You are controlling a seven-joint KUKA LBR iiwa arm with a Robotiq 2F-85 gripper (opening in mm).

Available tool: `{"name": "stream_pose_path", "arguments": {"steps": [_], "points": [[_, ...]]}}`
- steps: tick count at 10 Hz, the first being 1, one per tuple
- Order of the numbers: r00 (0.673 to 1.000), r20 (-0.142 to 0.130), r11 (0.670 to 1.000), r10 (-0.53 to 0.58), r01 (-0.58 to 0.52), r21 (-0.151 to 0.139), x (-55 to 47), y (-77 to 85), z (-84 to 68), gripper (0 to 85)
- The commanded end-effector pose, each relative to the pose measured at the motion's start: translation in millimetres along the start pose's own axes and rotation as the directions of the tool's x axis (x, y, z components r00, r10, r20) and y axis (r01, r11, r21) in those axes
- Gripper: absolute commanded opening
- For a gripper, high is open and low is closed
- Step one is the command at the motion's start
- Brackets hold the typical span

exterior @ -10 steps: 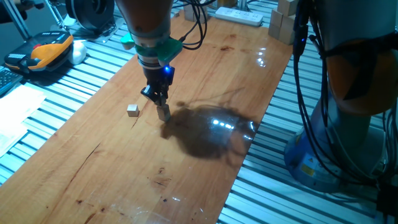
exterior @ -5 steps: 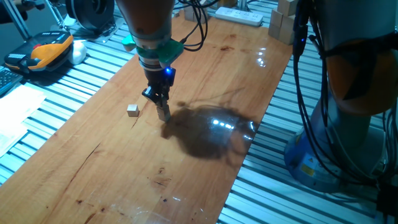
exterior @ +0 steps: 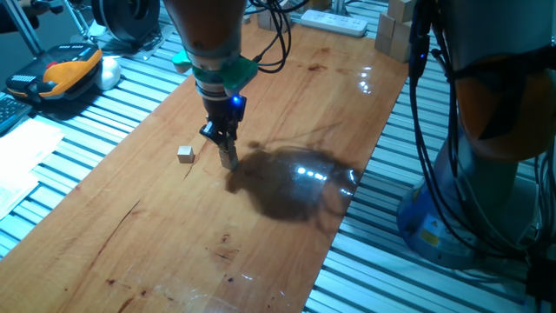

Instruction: Stack the blocks in a vertical line of five

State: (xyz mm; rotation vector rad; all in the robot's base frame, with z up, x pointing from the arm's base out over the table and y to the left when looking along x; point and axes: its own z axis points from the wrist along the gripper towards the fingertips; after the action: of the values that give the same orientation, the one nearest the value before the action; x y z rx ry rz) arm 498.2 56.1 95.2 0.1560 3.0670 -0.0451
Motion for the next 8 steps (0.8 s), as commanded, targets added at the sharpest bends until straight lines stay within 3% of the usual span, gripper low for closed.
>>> {"name": "stream_pose_path", "arguments": {"steps": [1, 8], "points": [[1.000, 0.000, 1.000, 0.000, 0.000, 0.000, 0.2, 0.0, 0.1, 0.0], [1.000, 0.004, 1.000, 0.009, -0.009, -0.001, 4.0, 3.5, 2.4, 0.0]]}}
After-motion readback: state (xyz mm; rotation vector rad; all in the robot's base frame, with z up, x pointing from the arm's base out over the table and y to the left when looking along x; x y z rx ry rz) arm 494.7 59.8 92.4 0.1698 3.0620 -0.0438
